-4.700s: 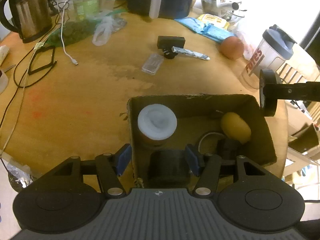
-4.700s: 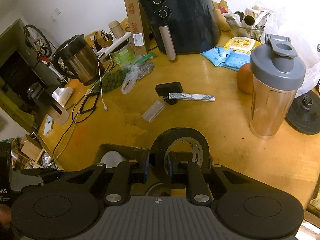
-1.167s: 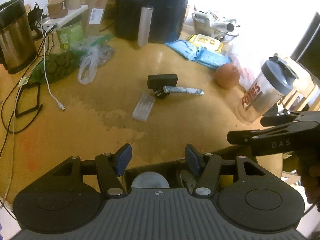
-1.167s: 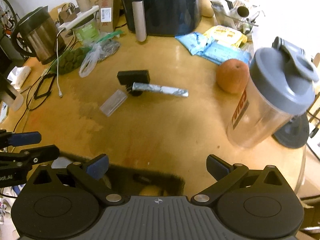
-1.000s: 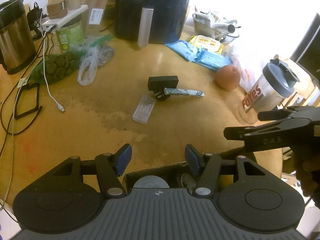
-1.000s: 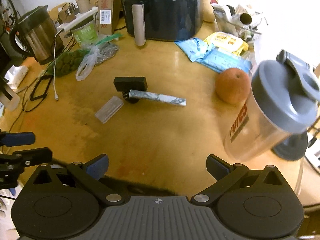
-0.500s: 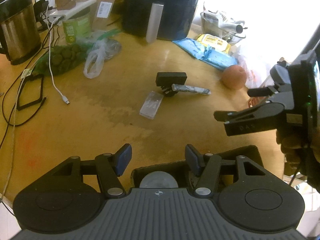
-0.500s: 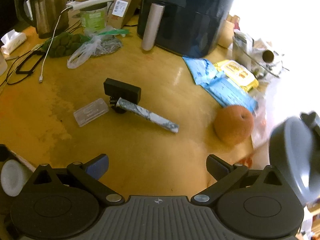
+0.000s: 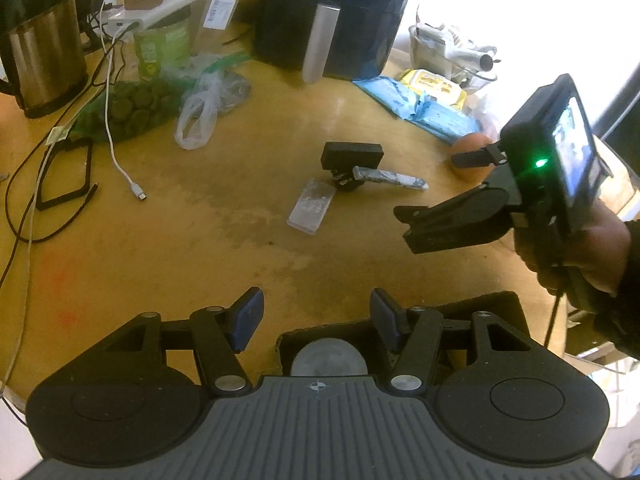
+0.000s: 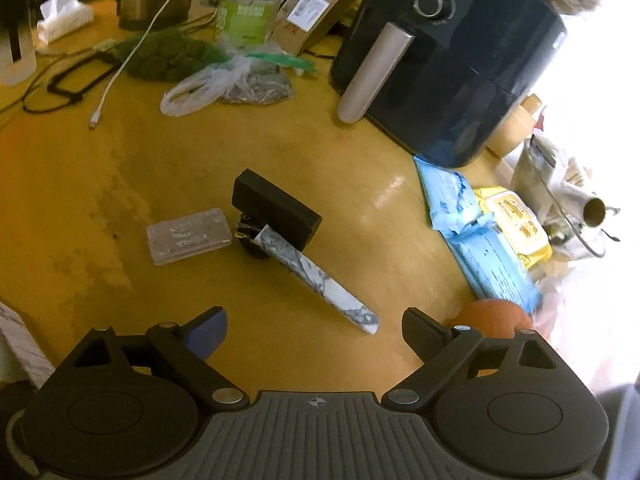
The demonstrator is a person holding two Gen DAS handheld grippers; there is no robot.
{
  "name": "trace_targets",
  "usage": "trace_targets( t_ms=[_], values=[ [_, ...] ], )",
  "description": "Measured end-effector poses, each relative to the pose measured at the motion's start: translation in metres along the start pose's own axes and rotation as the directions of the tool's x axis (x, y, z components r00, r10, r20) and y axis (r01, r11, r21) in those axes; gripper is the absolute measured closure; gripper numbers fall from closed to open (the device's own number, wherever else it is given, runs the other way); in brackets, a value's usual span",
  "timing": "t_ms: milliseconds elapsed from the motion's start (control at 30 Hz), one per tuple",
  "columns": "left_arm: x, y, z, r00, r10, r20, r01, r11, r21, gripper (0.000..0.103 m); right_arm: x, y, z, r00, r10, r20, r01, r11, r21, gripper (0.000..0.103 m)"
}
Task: Organize rigid objects
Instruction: 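Grasp the grey marble-patterned stick with the right gripper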
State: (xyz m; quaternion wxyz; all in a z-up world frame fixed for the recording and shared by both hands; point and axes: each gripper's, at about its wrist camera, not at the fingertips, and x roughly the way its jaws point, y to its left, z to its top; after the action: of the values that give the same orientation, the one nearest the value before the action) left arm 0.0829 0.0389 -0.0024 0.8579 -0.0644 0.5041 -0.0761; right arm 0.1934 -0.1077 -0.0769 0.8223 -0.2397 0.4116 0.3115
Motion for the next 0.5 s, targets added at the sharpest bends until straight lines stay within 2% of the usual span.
trace_targets(
  t_ms=[233,500],
  values=[
    [-0.001,0.005,0.001,1.0,0.0,0.013,0.0,1.0,-0.01,0.045,0.026,0.011,0.005,0.999,-0.047,-0.024,0.044,0.991,-0.125,0.02],
    [0.002,0.017,-0.002,1.0,0.008,-0.004,-0.008,0.999,-0.043,0.045,0.048,0.024,0.008,0.995,-0.099,-0.02,0.089,0.955,-0.282,0.051]
  ],
)
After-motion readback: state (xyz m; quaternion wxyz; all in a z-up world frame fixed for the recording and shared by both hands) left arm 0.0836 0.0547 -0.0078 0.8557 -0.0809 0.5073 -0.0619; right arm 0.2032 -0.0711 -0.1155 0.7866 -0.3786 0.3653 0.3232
